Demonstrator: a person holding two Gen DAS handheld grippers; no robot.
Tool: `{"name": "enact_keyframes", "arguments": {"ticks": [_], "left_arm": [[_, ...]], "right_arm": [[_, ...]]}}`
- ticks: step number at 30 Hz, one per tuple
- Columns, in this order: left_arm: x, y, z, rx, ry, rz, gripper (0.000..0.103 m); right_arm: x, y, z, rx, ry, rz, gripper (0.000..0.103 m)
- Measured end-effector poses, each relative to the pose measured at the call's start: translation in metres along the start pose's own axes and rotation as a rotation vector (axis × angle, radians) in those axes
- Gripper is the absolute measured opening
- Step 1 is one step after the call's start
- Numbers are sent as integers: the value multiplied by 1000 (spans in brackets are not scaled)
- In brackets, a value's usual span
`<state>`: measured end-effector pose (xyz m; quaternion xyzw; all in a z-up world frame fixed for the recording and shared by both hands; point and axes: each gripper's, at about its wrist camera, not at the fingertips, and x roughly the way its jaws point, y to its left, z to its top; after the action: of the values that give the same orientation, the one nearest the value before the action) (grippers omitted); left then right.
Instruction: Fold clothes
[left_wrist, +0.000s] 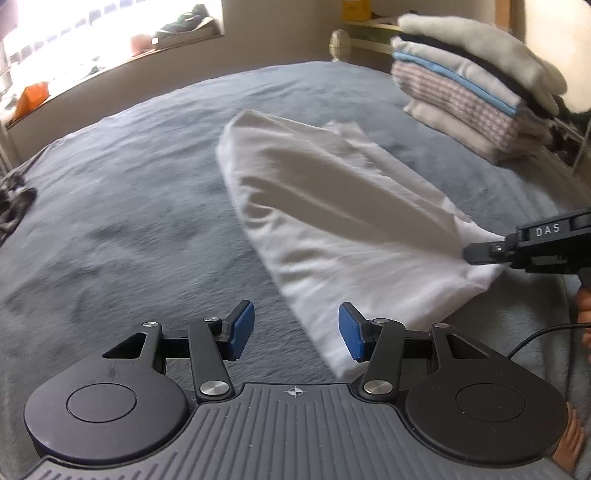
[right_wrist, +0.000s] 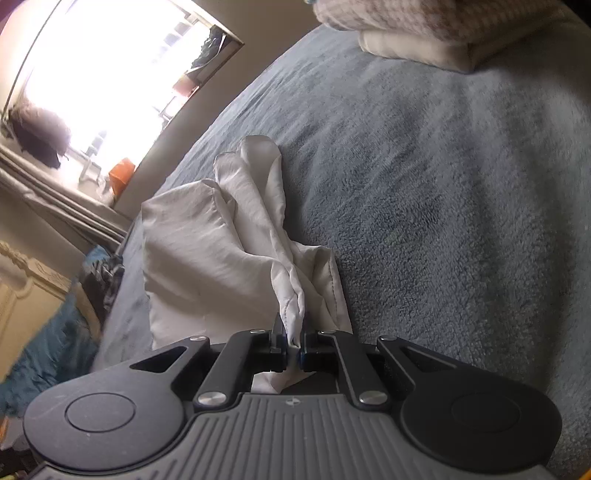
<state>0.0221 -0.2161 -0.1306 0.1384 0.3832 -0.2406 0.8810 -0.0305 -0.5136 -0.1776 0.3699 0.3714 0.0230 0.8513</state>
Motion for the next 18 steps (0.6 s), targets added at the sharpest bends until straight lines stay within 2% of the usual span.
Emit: {"name": "enact_keyframes", "arguments": {"ticks": [3, 6, 11, 16, 18], "left_arm": [[14, -8, -2, 41, 35, -2, 51], [26, -5, -4, 30, 73, -9, 51], [31, 1, -6, 19, 92, -32, 54], [33, 6, -3, 11, 111, -63, 54], [35, 7, -1, 8, 118, -72, 54]], "right_arm": [[1, 3, 1, -28, 4, -18, 6], [2, 3, 3, -49, 9, -29, 6], [-10, 19, 30, -118, -2, -15, 6], [-21, 35, 56, -188, -14, -2, 16], [-26, 41, 66, -216, -18, 3, 28]]}}
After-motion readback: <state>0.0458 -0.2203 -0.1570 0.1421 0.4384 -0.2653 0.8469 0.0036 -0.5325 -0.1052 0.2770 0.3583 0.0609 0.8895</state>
